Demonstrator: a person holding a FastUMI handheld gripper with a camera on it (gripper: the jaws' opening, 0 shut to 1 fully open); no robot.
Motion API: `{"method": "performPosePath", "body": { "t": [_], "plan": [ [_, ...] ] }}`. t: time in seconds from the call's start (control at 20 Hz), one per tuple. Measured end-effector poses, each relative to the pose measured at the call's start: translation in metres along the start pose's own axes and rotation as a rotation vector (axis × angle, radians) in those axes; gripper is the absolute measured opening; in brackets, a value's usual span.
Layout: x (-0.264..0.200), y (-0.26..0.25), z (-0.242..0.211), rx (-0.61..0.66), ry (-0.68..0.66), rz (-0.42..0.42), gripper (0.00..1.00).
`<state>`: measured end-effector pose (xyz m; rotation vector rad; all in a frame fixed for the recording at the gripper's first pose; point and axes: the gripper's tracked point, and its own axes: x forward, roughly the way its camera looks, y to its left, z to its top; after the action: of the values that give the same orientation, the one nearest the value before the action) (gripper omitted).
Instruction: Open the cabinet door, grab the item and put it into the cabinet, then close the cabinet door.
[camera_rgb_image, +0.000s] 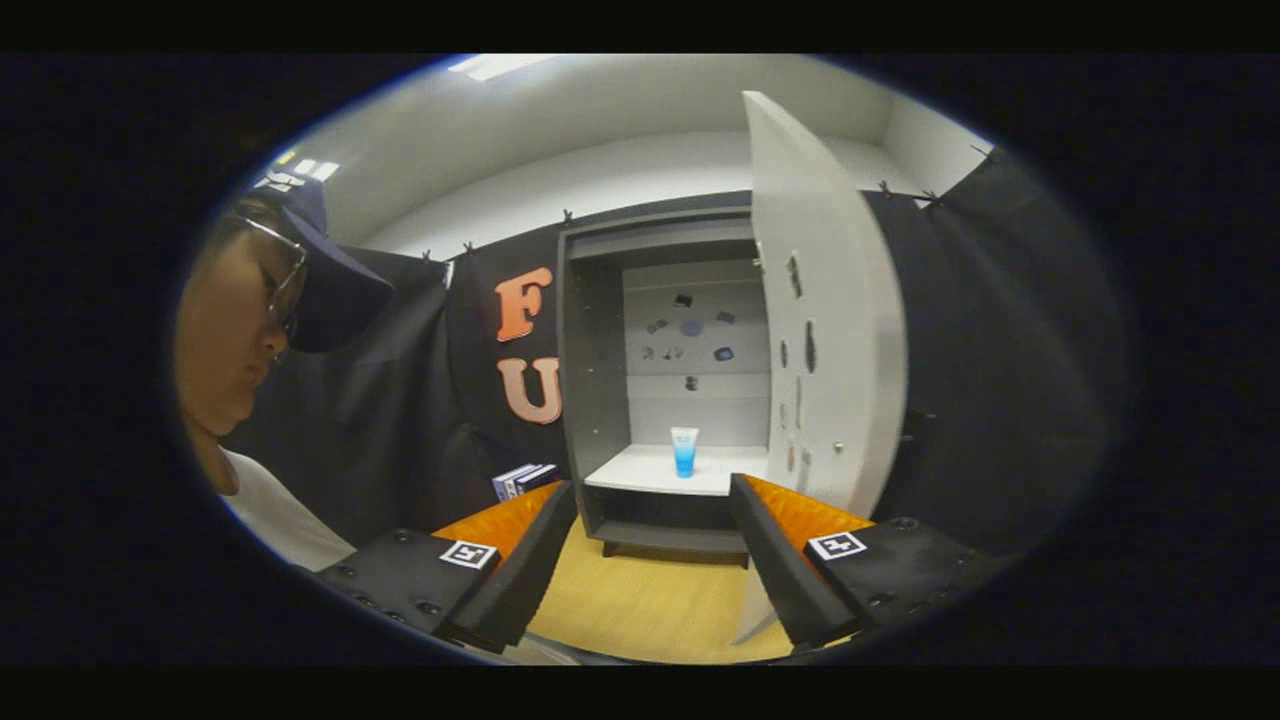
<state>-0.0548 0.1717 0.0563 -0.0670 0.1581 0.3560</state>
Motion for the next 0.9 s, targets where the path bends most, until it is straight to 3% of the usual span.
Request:
{"method": "performPosePath", "body": {
  "t": [0.25,0.35,0.45,0.7,0.9],
  "plan": [
    [-0.063,-0.099,0.005,-0.014,-0.042,-0.310,0.97],
    [-0.070,-0.140,0.005,-0.053,-0.041,-0.432,0.97],
    [-0.067,-0.170,0.004,-0.071,-0.031,-0.496,0.97],
    [-0.037,-0.208,-0.001,-0.043,-0.015,-0.504,0.98],
    [-0.004,-0.205,-0.010,-0.035,-0.008,-0.451,0.98]
  ]
}}
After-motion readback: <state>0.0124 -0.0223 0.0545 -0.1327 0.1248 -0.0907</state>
